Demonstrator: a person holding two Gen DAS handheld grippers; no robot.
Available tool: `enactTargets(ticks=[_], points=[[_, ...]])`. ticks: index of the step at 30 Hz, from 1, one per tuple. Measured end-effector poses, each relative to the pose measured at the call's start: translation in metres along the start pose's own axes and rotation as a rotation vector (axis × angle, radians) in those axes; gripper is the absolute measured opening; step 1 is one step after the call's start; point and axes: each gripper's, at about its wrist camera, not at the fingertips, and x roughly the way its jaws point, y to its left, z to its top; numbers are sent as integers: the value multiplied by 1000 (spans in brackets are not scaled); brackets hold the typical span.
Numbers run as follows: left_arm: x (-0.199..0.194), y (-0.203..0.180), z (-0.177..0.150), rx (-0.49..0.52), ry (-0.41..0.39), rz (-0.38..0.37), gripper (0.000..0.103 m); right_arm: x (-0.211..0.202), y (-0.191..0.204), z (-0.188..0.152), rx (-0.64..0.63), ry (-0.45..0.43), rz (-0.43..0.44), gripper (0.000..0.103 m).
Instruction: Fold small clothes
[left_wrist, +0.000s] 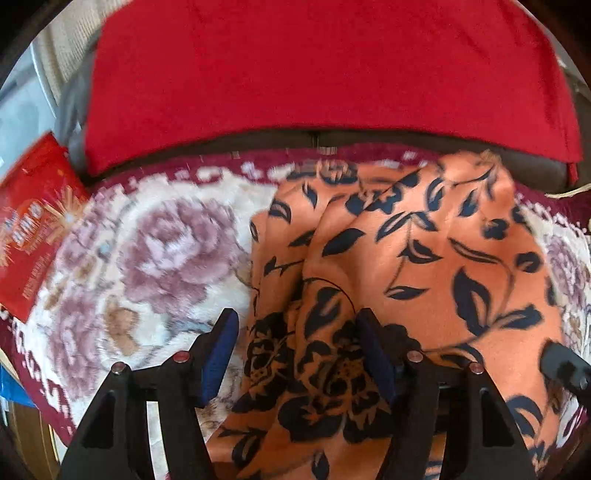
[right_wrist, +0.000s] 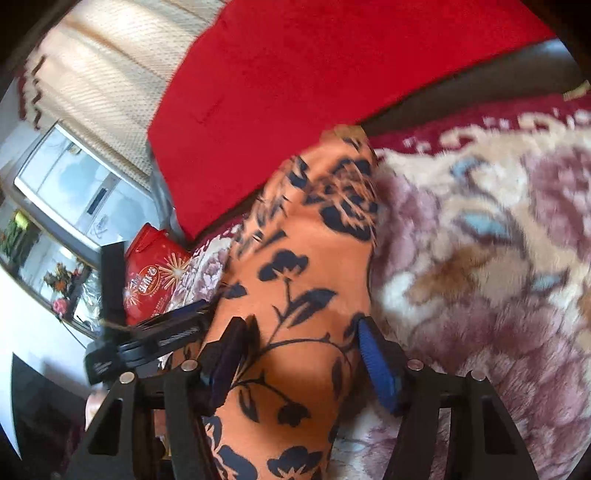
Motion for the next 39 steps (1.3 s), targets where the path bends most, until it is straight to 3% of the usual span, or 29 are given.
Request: enactTargets(ticks=[3, 6, 8, 11, 15, 22, 28, 30, 34, 39], points=[[-31, -1, -12, 18, -107, 50, 68, -13, 6, 2, -35, -58, -4, 65], [-51, 2, -17, 1, -185, 61, 68, -38, 22, 1, -113, -183, 17, 65], [-59, 5, -19, -10, -216, 69, 68, -47, 31, -1, -161, -217, 47, 65], [-64, 8, -22, -18, -233, 85, 68, -37, 32, -2, -153, -155, 118, 65], [-56, 17, -22, -33, -232, 96, 68, -1, 15, -4, -75, -17, 62, 62], [-46, 26, -22, -43, -228, 95, 68, -12, 29, -7, -140, -59, 42, 63], [-38, 28, -21, -40, -215, 107, 68, -25, 42, 12, -157, -143, 108, 63], [-35, 27, -21, -36, -207, 111, 68, -14, 36, 21, -128, -135, 105, 63], [-29, 24, -23, -11, -199, 130, 68, 25, 18, 31, -57, -13, 67, 64], [-30, 30, -23, -23, -189, 98, 69, 14, 31, 30, -107, -35, 43, 64]])
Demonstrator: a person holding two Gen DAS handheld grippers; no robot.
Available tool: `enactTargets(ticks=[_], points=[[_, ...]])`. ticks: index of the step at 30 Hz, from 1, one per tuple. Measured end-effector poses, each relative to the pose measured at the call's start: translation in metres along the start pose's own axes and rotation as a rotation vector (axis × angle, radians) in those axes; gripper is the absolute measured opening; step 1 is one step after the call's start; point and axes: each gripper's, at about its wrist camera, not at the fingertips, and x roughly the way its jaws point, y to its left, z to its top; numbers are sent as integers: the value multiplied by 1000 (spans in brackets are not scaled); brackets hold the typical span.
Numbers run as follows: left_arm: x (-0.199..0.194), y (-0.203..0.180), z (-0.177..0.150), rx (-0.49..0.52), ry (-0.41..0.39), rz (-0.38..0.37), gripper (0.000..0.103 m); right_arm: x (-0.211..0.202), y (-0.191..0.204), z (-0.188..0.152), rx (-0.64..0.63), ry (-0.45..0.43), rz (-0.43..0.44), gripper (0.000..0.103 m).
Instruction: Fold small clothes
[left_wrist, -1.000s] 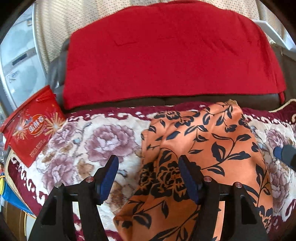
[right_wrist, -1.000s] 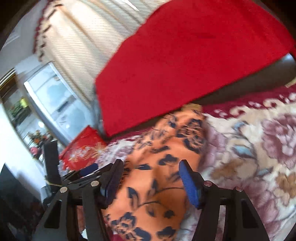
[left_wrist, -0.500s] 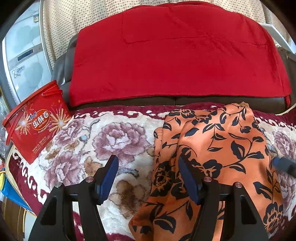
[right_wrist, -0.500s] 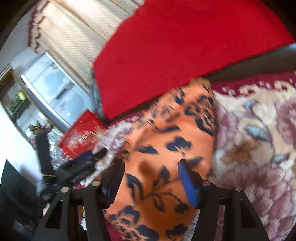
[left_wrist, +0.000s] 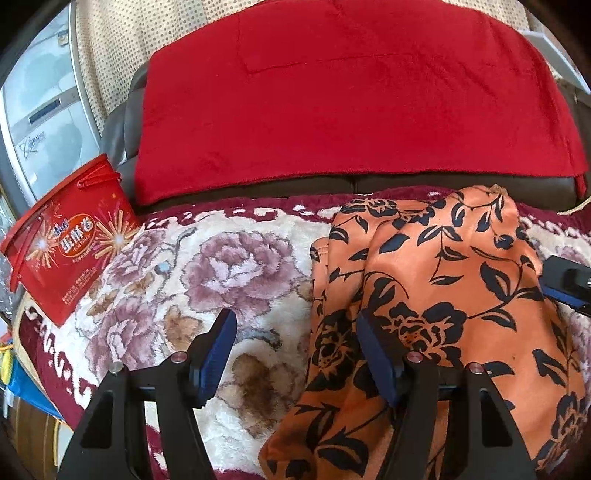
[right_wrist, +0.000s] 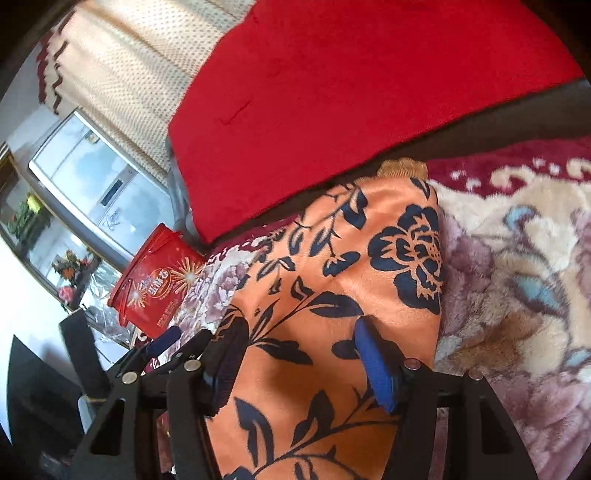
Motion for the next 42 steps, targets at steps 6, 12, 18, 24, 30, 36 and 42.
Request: enactTargets(ticks=[6, 12, 18, 24, 30, 36, 42], points=[[-7, 36, 7, -117, -25, -126, 91, -31, -17, -2, 88, -9, 16, 72], [37, 73, 1, -323, 186, -344, 92, -33, -47, -3, 206, 45, 44, 73], [53, 72, -8, -381, 266, -549, 92, -16, -54, -6, 251, 81, 73, 81], [78, 54, -15, -407, 366, -705, 92, 8, -59, -16, 283, 119, 87, 81], [92, 30, -23, -445, 431, -826, 92, 17, -58, -20, 263, 89, 128, 81], [76, 15, -13, -405, 342, -791, 55, 17, -54, -24, 222, 64, 111, 66], [43, 2, 6, -338, 225, -785, 38, 6, -40, -18, 173, 23, 88, 51]])
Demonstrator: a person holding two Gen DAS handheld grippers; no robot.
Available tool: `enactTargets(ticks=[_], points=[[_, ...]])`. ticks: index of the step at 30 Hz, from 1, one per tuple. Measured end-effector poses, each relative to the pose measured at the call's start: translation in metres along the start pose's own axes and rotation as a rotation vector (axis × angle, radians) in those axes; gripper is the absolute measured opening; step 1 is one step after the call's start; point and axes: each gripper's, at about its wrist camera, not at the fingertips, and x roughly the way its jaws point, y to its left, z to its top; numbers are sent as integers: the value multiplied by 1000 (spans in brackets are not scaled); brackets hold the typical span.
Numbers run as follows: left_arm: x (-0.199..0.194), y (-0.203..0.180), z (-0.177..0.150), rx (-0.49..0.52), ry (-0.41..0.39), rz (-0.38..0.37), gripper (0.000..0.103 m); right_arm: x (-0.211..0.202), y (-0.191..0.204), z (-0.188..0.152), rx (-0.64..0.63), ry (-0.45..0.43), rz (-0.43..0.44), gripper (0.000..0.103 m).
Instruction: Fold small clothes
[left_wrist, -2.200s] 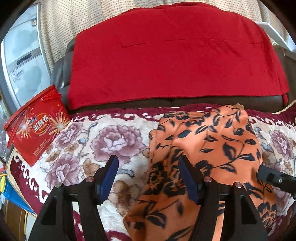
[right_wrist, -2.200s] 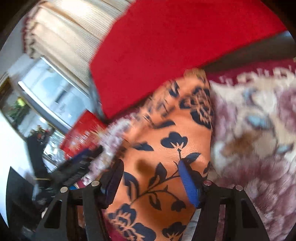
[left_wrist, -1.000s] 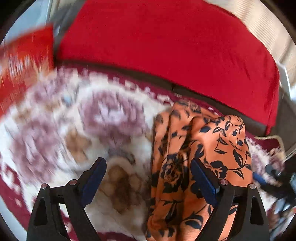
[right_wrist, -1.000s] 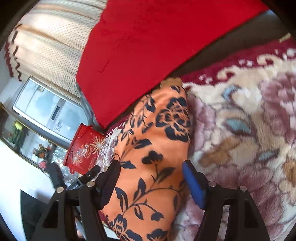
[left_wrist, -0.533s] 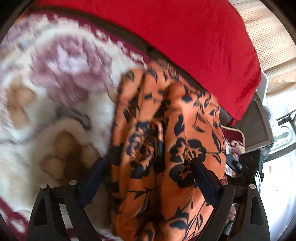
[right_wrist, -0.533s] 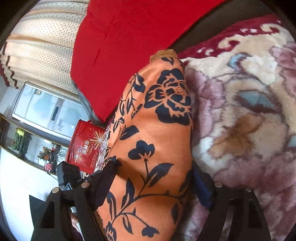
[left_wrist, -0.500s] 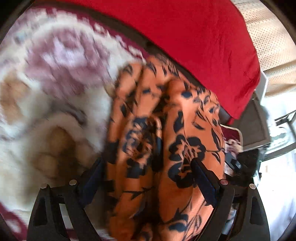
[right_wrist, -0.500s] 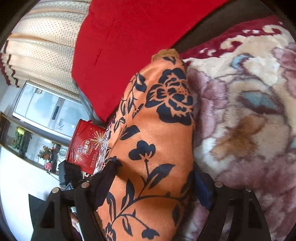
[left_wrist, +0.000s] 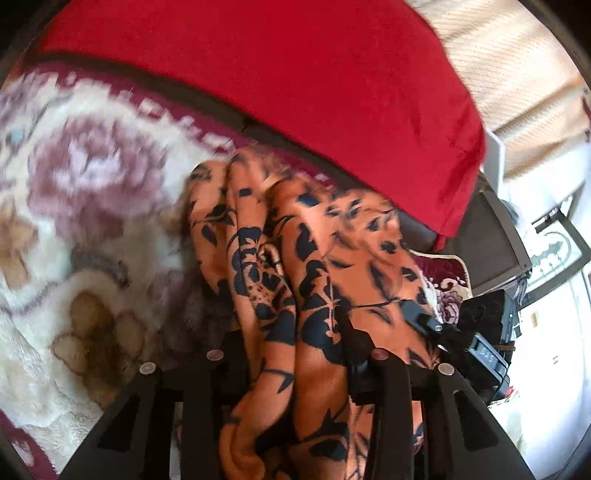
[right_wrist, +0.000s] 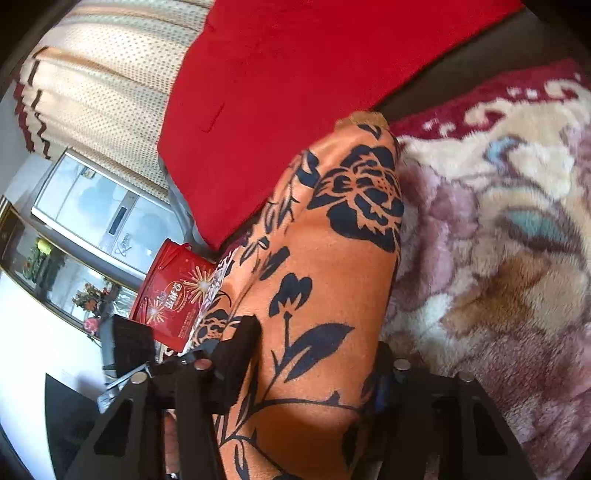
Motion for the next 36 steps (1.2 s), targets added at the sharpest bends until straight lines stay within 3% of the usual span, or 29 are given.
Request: enactTargets(ticks=[3, 7, 11, 13, 15, 19, 22, 25, 27, 30, 31, 32, 33, 36], points=[[-11, -24, 1, 44, -26, -51, 34, -10, 9, 4, -26, -21, 7, 46], [-16, -67, -5, 144, -56, -56, 34, -35, 12, 7, -53, -58, 9, 45], [-4, -83, -7, 139, -40, -105, 34, -70, 7, 11, -80, -108, -10, 43], [11, -92, -13, 140, -11, -79, 34, -90, -1, 12, -73, -130, -12, 42], [29, -90, -13, 149, 30, -12, 42, -103, -12, 13, -71, -136, -38, 42], [45, -74, -12, 162, 51, 164, 78, -88, -51, 15, 41, -27, -99, 43], [42, -63, -9, 145, 41, 159, 90, -81, -73, 17, 155, 10, -86, 57], [50, -57, -10, 123, 63, 174, 99, -83, -71, 21, 171, 22, -86, 70], [55, -47, -19, 84, 101, 121, 99, -81, -66, 21, 163, 28, -87, 76], [81, -49, -29, 37, 225, 0, 99, -76, -61, 18, 138, 15, -95, 76], [82, -57, -33, 65, 205, 13, 97, -76, -61, 17, 125, 8, -92, 75], [80, -63, -34, 96, 186, 8, 87, -77, -60, 17, 116, 2, -93, 71], [78, -75, -35, 144, 186, -27, 67, -77, -58, 17, 103, -9, -98, 64], [69, -92, -36, 206, 135, -18, 55, -81, -41, 17, 38, -50, -124, 51]])
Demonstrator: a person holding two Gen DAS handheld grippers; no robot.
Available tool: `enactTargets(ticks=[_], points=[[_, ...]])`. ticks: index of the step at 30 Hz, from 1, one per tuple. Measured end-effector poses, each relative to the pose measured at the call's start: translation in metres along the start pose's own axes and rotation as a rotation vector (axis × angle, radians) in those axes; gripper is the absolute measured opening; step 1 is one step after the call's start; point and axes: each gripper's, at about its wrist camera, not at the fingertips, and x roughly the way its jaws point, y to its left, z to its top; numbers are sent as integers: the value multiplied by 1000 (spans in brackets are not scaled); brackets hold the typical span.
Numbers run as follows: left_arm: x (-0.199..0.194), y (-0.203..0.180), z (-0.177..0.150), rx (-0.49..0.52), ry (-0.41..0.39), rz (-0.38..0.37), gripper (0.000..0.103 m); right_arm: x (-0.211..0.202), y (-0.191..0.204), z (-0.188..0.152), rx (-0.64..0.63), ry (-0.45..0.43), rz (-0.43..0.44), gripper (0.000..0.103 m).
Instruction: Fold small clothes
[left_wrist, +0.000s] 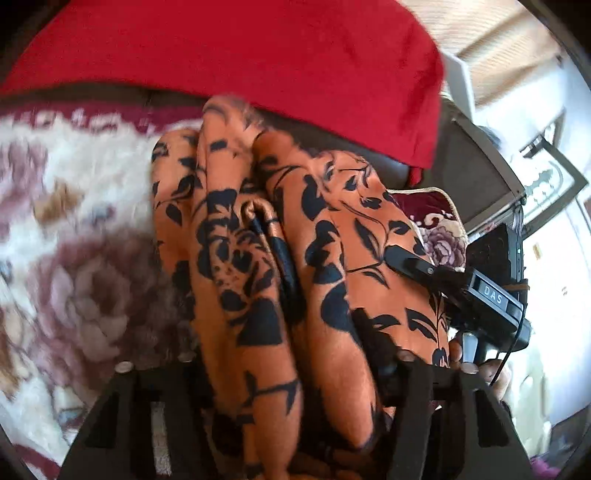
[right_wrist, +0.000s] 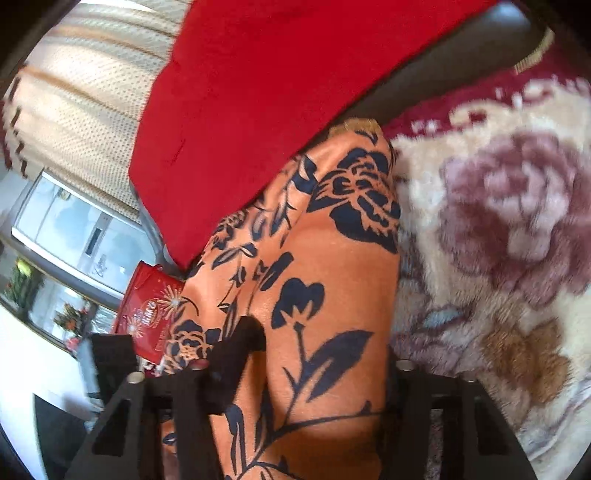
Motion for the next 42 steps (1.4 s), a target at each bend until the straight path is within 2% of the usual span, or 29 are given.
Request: enactTargets(ticks=[3, 9, 10, 12, 13, 14, 16, 17, 22, 27, 31, 33, 35, 36, 38, 42], points=[[-4, -13, -1, 19, -28, -14, 51, -12, 11, 4, -33, -54, 7, 46], [0, -48, -9, 93, -51, 3, 53, -52, 9, 13, -47, -119, 47, 46], [6, -49, -7, 95, -41, 24, 57, -56, 5, 13, -45, -116, 40, 46], [27, -56, -13, 123, 20, 117, 59, -54, -8, 13, -28, -80, 5, 46], [36, -60, -16, 150, 36, 180, 65, -50, -15, 14, -15, -52, -21, 46], [38, -64, -18, 168, 18, 215, 77, -42, -25, 13, 16, -12, -60, 46], [33, -78, -20, 249, -42, 325, 85, -34, -41, 12, 65, 17, -80, 53], [30, -84, -22, 292, -62, 364, 85, -36, -43, 13, 74, 11, -79, 58], [27, -101, -26, 383, -112, 462, 85, -59, -26, 15, -16, -53, -205, 60], [25, -97, -26, 398, -123, 483, 85, -85, 7, 15, -154, -207, -292, 60], [25, -98, -26, 394, -120, 484, 86, -92, 28, 11, -215, -251, -249, 60], [22, -98, -27, 396, -120, 483, 86, -91, 34, 6, -250, -249, -238, 60], [22, -98, -28, 392, -119, 486, 89, -81, 36, 4, -268, -209, -241, 60], [22, -97, -27, 387, -118, 486, 89, -71, 33, 3, -261, -168, -252, 60], [20, -96, -27, 379, -115, 479, 89, -42, 22, 2, -244, -63, -327, 61], [2, -98, -20, 374, -159, 475, 89, -47, 25, 2, -237, -79, -311, 60]])
